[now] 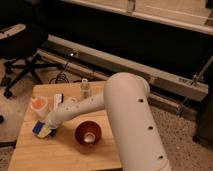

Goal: Wipe the white sponge on the table

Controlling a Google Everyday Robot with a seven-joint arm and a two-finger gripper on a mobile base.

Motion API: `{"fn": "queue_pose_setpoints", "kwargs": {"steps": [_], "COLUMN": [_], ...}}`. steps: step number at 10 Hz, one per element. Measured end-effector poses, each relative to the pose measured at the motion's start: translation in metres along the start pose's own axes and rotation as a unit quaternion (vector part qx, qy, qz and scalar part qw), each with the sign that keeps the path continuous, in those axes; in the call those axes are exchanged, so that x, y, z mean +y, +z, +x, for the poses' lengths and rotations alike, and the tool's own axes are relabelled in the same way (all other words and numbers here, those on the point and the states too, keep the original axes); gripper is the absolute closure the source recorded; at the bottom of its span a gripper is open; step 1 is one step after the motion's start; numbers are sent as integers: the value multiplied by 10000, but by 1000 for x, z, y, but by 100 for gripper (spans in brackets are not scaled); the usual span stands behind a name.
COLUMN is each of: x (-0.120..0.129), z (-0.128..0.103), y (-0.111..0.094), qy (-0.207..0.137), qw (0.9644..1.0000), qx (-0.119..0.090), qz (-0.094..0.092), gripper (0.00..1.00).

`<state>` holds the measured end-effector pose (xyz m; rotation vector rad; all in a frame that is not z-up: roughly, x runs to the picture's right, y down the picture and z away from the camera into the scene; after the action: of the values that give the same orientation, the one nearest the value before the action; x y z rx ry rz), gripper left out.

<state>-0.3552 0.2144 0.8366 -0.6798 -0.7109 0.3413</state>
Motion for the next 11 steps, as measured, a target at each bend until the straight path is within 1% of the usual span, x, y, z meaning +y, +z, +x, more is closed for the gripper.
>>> {"fn": "queue_pose_setpoints", "kwargs": {"steps": [4,6,7,9,11], "x": [15,25,30,47,60], "z": [21,30,34,42,45], "y": [-27,-37,-39,-41,-43], "qy": [109,150,176,276,361], "qw": [9999,9998,9997,9995,9992], "qx": [76,135,147,140,71], "qz": [52,37,22,-66,-129], "gripper": [89,89,89,89,89]}}
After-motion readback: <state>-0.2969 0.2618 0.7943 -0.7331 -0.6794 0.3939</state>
